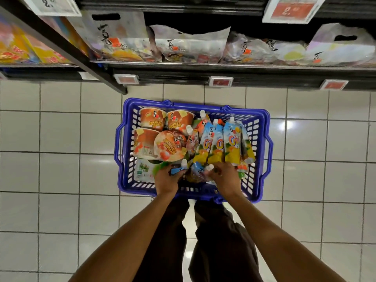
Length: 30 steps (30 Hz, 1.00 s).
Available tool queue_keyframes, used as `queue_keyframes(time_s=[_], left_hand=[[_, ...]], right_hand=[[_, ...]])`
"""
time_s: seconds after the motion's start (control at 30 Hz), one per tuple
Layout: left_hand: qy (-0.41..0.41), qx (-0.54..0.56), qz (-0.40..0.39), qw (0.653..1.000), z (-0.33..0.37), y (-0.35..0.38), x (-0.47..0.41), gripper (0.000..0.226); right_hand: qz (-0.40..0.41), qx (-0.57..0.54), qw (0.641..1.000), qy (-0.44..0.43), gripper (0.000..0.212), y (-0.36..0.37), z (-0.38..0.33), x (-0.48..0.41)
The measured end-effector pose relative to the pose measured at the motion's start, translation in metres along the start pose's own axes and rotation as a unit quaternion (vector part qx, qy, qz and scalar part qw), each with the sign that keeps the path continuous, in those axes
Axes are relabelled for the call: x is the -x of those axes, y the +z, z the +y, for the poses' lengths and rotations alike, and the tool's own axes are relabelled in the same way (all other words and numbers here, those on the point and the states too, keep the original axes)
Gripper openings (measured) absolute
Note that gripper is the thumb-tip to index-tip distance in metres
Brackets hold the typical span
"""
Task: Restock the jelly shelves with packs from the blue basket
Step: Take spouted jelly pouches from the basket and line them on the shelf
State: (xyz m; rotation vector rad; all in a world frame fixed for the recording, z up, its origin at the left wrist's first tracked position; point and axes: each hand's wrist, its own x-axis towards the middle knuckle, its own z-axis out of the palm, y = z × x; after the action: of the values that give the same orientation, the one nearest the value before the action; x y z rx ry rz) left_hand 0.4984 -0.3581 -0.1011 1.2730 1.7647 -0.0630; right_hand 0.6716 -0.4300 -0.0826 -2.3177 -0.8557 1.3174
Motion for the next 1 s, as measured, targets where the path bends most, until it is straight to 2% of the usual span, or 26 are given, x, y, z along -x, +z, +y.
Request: queue_keyframes(time_s=[0.07, 0.13, 0.17, 0.2, 0.3, 0.37, 0.43, 0.47, 0.53, 0.6, 0.67, 0.77, 0.87, 0.93, 1.0], left_hand=[[0.033, -0.013, -0.005, 0.999, 0.001, -0.013, 0.013, 0.029], [0.068, 0.034, -0.038, 0.996, 0.010, -0.032, 0.031, 0.022], [0.074, 0.073, -0.057, 0.993, 0.017, -0.045, 0.040, 0.018], [0.075, 0.114, -0.069, 0.988, 0.028, -0.059, 0.051, 0.013], [0.052, 0.216, -0.046, 0.974, 0.076, -0.105, 0.082, 0.001], [0.021, 0.318, -0.058, 0.946, 0.120, -0.140, 0.108, 0.012], [-0.006, 0.410, -0.110, 0.906, 0.167, -0.178, 0.134, 0.039], [-0.012, 0.431, -0.127, 0.893, 0.192, -0.199, 0.148, 0.046], [0.003, 0.454, -0.141, 0.880, 0.238, -0.242, 0.178, 0.045], [0.034, 0.461, -0.160, 0.872, 0.281, -0.284, 0.208, 0.039], [0.055, 0.468, -0.189, 0.862, 0.318, -0.325, 0.240, 0.037], [0.109, 0.482, -0.210, 0.844, 0.360, -0.380, 0.288, 0.029], [0.196, 0.464, -0.190, 0.843, 0.384, -0.425, 0.328, 0.017], [0.253, 0.444, -0.166, 0.844, 0.398, -0.450, 0.352, 0.026], [0.296, 0.435, -0.144, 0.838, 0.411, -0.473, 0.373, 0.033]], right_hand=[[-0.028, -0.036, 0.999, 0.003, 0.010, -0.009, -0.006, 0.008], [-0.023, -0.124, 0.992, 0.006, 0.007, -0.027, -0.017, 0.020], [-0.009, -0.169, 0.986, 0.001, 0.004, -0.039, -0.025, 0.027], [0.008, -0.206, 0.978, -0.004, 0.012, -0.054, -0.036, 0.036], [0.070, -0.307, 0.949, 0.024, 0.024, -0.102, -0.081, 0.061], [0.104, -0.384, 0.915, 0.072, 0.024, -0.138, -0.123, 0.081], [0.102, -0.450, 0.880, 0.113, 0.034, -0.174, -0.167, 0.101], [0.089, -0.477, 0.864, 0.136, 0.042, -0.192, -0.189, 0.113], [0.011, -0.550, 0.820, 0.158, 0.059, -0.230, -0.230, 0.139], [-0.098, -0.607, 0.777, 0.134, 0.058, -0.267, -0.270, 0.168], [-0.153, -0.632, 0.753, 0.103, 0.059, -0.300, -0.306, 0.197], [-0.198, -0.625, 0.754, 0.039, 0.066, -0.345, -0.363, 0.240], [-0.209, -0.609, 0.765, -0.013, 0.069, -0.381, -0.418, 0.279], [-0.212, -0.602, 0.769, -0.030, 0.065, -0.400, -0.451, 0.302], [-0.220, -0.597, 0.768, -0.069, 0.050, -0.418, -0.485, 0.326]])
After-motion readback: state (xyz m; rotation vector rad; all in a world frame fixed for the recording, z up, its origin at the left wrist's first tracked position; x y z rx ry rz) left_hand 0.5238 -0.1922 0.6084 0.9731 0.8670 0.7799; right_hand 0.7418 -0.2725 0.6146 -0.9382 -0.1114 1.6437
